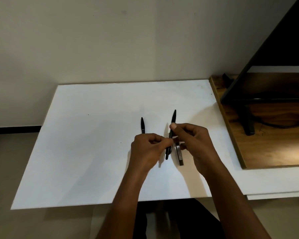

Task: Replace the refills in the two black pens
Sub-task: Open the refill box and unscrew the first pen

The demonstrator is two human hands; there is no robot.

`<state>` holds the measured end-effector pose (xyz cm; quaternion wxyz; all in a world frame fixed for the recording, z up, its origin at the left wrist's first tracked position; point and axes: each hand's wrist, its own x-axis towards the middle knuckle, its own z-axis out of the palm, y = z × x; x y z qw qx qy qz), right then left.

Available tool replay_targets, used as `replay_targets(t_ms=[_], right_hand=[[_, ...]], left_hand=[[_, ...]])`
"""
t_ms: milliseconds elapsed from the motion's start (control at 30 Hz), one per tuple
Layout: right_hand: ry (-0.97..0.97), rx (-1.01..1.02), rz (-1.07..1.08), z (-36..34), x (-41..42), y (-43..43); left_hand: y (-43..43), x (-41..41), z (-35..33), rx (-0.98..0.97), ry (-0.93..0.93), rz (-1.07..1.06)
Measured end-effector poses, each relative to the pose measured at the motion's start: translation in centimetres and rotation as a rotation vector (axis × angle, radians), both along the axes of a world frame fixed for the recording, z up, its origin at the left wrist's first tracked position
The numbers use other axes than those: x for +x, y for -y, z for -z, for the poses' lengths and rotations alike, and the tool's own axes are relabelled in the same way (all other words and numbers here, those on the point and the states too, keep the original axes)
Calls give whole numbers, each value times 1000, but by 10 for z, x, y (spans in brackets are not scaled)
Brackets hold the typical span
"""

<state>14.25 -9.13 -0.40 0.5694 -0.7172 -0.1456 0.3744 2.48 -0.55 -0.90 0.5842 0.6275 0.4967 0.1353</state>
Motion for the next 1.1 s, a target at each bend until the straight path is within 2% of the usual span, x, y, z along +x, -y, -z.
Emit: replay_targets(t_ms=[133, 200, 267, 367, 467, 567, 667, 733, 833, 1100], right_hand=[[-63, 50, -16, -2, 1, 1], [-103, 77, -2, -3, 1, 1], [-224, 121, 49, -6, 1, -1], [-412, 181, 171, -6, 2, -3], [-468, 201, 202, -5, 1, -3], [-441, 186, 117, -5, -1, -2], [-328, 152, 45, -7, 0, -3], [-220, 162, 58, -8, 3, -3], [-98, 214, 28, -12, 6, -3], [-18, 246, 17, -5, 6, -2]], left_hand=[[0, 0, -1, -150, 75, 43], [-1, 0, -3, -226, 164, 57], [-3, -2, -7, -245, 292, 122], [-4, -5, -9, -102, 440, 265], [0, -2, -7, 201, 344, 271], [4, 3, -8, 478, 275, 144], [3, 4, -10, 706, 258, 15], [3, 2, -10, 670, 297, 39], [3, 1, -1, 628, 209, 168], [3, 2, 11, 482, 151, 318]])
